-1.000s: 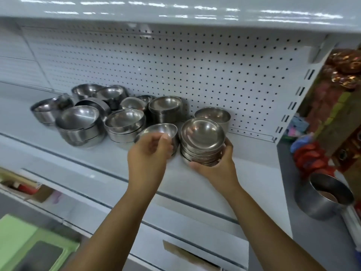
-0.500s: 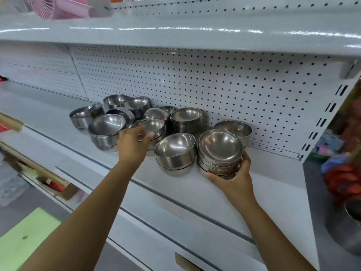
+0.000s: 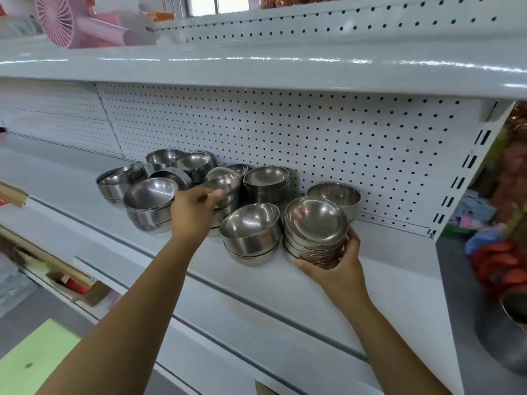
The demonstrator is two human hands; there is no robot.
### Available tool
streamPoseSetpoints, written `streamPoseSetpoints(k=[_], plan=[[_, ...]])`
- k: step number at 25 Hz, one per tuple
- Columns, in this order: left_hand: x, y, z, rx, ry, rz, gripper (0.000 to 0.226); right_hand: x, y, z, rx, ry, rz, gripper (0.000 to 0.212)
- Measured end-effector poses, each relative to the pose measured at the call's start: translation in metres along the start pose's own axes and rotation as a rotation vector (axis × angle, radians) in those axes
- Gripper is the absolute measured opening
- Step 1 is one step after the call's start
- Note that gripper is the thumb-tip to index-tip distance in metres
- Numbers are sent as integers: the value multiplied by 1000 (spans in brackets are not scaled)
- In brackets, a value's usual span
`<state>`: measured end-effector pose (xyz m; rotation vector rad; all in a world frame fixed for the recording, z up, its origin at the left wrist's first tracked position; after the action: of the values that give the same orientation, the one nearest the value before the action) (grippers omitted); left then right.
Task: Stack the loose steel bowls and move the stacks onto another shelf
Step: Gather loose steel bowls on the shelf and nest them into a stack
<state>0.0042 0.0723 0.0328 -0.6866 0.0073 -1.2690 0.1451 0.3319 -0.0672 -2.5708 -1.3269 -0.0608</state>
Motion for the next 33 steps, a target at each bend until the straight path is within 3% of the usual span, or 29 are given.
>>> streamPoseSetpoints(k=[5,9,16,25,27,33], plan=[[-3,12,41,-84,163,-31,10,2,2,0,4,-3,31,115],[-17,42,82,-143,289,-207,9,3,5,0,6,-2,52,117],[-61,73,85,-370,194,-518,15,4,7,-1,16,12,57,119],[-72,70,71,-386,105,-613,5,6,8,-2,2,27,66,119],[-68,69,75,-369,54,-634,15,6,9,-2,9,26,67,122],[-56,44,89,-342,-116,-788,73,5,9,-2,19,22,52,123]])
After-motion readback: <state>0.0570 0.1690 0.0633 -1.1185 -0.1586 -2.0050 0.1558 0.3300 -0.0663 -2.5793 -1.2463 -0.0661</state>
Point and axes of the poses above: each hand's wrist, its own y-axis away from the middle knuckle, its own x-axis out of the back of the hand, z = x × y, the point moved 2 cm from there along -y, towards the middle knuckle, and after that the axes turned 6 degrees about z, right-handed, at the moved point
